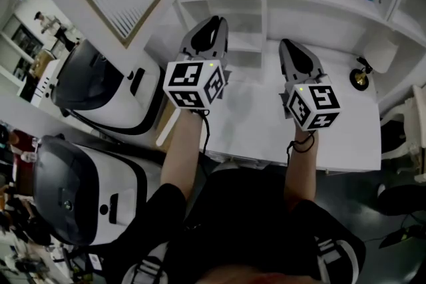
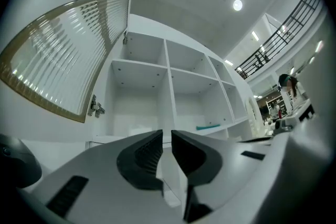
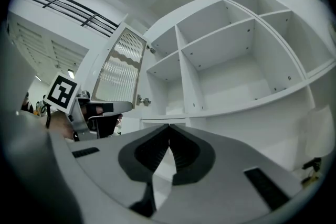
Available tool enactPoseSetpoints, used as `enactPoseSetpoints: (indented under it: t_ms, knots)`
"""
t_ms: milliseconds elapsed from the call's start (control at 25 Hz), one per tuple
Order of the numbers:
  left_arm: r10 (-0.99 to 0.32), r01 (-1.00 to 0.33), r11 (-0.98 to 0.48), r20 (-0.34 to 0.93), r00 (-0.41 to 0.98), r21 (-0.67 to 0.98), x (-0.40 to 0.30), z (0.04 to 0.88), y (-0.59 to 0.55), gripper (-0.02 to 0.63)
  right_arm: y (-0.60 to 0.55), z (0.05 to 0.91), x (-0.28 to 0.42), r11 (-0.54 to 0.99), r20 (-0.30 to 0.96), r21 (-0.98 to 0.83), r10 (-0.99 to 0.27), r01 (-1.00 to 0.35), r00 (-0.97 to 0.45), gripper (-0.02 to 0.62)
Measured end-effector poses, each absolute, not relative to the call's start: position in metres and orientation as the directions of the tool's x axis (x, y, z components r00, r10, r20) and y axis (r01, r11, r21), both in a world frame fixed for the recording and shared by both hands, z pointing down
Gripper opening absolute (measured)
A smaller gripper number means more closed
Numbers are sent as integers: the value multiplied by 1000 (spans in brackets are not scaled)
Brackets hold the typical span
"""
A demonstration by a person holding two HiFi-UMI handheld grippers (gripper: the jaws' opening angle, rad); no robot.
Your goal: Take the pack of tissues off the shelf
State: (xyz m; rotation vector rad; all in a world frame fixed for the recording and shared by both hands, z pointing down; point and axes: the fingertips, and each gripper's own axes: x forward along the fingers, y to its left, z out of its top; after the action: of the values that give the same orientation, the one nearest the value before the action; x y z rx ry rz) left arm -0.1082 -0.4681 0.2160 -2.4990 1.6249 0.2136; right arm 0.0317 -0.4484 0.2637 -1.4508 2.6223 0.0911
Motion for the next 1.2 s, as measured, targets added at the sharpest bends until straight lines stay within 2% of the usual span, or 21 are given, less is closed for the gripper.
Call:
enactPoseSetpoints:
  t_ms: [80, 440, 960, 1200]
  knots:
    - [-894, -912, -405, -185, 409, -60, -115, 210, -479, 68, -448, 264, 30, 535, -164, -19, -835, -845, -525, 20]
    - [-896, -896, -419, -92, 434, -150, -123, 186, -539, 132, -452, 274, 42, 513, -153, -36, -851, -857, -503, 20]
    - [-935, -899, -348, 31, 353, -268, -129, 180, -610, 189, -470, 287, 57, 491, -138, -88, -868, -867, -477, 20]
    - [-927, -896, -376, 92, 364, -236, -132, 177, -636, 187, -478, 288, 62, 480, -146, -110, -874, -870, -464, 20]
